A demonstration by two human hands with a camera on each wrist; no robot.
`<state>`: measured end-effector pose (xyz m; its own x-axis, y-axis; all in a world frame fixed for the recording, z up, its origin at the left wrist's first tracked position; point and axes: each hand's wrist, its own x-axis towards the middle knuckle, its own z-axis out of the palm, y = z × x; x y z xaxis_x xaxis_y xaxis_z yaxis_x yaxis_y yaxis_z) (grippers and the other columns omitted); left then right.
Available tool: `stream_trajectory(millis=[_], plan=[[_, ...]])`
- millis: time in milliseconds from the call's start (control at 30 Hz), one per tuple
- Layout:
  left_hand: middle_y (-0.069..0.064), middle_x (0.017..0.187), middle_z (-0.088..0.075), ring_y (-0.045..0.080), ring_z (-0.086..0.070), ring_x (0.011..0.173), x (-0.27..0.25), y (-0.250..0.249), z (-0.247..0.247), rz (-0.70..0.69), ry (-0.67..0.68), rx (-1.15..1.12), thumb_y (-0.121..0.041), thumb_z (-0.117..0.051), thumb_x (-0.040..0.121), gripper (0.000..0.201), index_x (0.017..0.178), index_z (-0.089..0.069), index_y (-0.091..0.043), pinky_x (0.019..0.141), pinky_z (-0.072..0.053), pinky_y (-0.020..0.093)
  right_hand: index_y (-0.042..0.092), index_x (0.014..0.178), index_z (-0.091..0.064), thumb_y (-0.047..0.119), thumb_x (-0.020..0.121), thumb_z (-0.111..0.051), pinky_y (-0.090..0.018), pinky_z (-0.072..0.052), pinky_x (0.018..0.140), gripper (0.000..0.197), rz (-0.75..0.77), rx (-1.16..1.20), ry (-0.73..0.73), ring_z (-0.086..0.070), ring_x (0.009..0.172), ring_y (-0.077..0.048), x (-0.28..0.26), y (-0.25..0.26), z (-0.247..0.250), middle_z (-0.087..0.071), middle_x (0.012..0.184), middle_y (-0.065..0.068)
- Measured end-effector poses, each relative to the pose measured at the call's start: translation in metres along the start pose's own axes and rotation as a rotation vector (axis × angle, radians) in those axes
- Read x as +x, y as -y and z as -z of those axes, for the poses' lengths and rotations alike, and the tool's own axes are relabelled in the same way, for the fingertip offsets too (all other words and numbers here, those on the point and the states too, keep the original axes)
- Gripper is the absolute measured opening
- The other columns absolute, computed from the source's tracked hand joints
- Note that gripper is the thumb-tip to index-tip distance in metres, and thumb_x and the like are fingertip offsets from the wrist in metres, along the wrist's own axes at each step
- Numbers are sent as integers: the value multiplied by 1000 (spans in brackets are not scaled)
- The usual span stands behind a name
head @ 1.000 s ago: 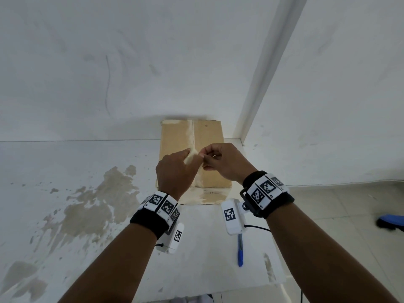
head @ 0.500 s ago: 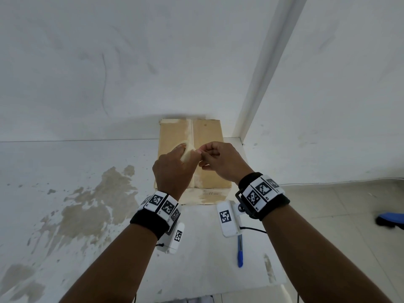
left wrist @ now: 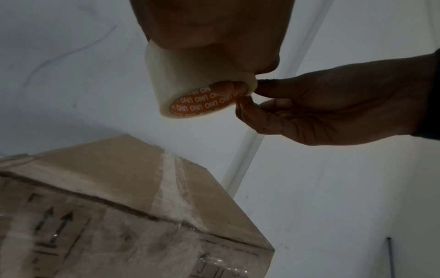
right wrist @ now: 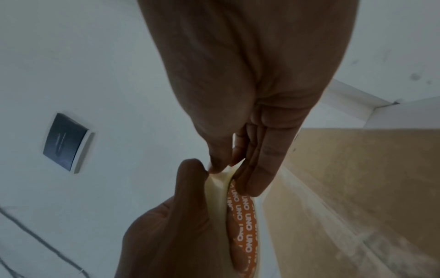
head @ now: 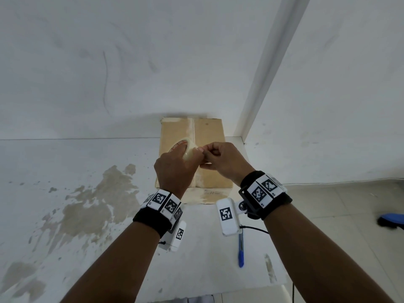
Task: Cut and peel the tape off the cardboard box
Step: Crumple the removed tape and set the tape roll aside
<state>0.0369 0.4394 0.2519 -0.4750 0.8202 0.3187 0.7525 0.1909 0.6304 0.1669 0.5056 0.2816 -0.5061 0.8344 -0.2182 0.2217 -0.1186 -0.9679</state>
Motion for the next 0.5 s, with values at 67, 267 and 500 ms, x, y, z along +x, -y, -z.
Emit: stream_trajectory(millis=[67,267,500], plan=[[3,53,-53,26,-51,51,0,-2,1,3,4,-13,-56,-44,87,44,72,-49,-15,55,-39,30,2,108,-65,21,92,-68,-33,-62,80,25,-14,28,-21,-73,80,-19,-1,2,2,-74,86,-14],[1,51,-46,28,-48,50,-1,-1,2,-9,-12,-2,-60,-37,86,46,72,-46,-17,57,-48,34,0,104,-68,19,91,-70,-35,-62,82,24,18,-11,-41,-74,82,-21,-2,4,-1,-75,90,-18],[1,49,-38,28,-40,51,1,-4,12,33,13,-85,-51,-36,81,35,69,-40,-18,56,-39,33,-4,110,-67,20,93,-69,-32,-62,81,29,35,-1,11,-73,80,-16,-3,10,4,-75,86,-16]])
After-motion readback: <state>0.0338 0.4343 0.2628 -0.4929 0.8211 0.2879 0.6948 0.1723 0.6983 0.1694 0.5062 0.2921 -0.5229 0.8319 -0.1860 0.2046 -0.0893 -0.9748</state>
